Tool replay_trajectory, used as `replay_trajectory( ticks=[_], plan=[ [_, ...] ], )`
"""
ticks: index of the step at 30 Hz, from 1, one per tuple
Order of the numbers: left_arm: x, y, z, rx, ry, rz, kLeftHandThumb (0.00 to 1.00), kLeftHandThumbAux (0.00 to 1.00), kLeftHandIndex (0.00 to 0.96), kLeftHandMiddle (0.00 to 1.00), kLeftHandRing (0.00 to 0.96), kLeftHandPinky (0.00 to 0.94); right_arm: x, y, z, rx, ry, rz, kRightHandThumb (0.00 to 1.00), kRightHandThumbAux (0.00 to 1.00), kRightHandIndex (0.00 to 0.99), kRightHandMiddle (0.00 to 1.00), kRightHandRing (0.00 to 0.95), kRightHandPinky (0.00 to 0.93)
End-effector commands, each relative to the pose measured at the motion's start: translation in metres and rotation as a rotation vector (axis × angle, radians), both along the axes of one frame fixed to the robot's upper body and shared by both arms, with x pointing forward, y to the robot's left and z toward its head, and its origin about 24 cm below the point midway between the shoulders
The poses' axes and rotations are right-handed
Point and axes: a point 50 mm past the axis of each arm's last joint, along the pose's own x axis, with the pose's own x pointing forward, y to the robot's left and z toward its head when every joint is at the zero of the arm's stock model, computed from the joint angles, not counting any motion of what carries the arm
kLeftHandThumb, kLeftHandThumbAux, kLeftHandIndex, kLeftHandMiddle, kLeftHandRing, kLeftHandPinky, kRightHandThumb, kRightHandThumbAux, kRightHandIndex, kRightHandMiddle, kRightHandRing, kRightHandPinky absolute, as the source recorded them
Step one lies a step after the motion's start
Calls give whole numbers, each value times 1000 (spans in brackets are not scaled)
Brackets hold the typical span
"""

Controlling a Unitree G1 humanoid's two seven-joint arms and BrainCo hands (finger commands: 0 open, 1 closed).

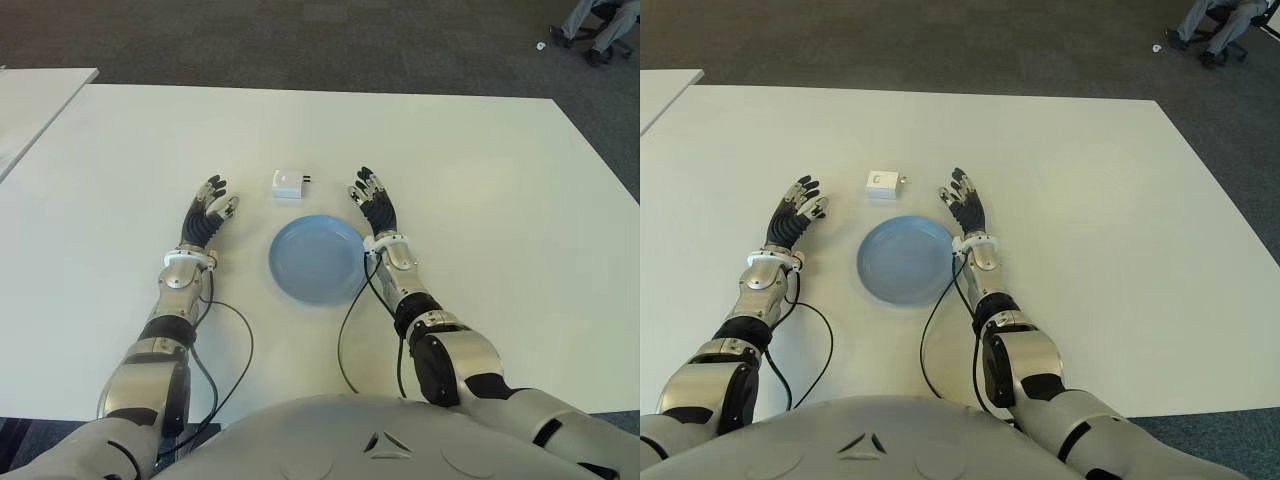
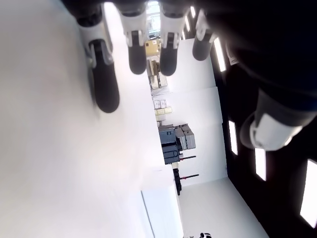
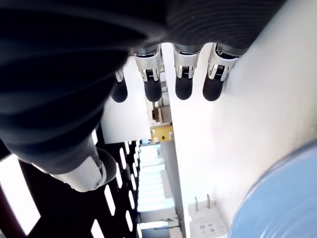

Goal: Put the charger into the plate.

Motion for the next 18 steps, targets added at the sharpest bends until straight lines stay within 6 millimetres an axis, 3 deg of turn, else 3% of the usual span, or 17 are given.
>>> replay_trajectory(
  ticks=[1,4,10,15,18],
  plan=[
    [-9,-4,-7,32,50,11,0,605,34,128,120,97,-14,10,-9,41,30,13,0,700,13,64,46,62],
    [2,-11,14,62,-34,7,0,647,41,137,128,107,-16,4,-8,39,26,6,0,706,12,68,48,63],
    [4,-22,38,114,-132,2,72,692,58,151,146,148,-21,-6,-7,30,22,1,0,720,11,73,52,64],
    [9,-37,73,174,-242,-17,196,685,60,147,148,165,-24,-12,-6,14,24,3,0,736,10,75,53,58],
    [11,-41,82,204,-265,-22,256,660,59,145,148,177,-25,-14,-6,10,26,6,0,743,9,76,52,51]
  ],
)
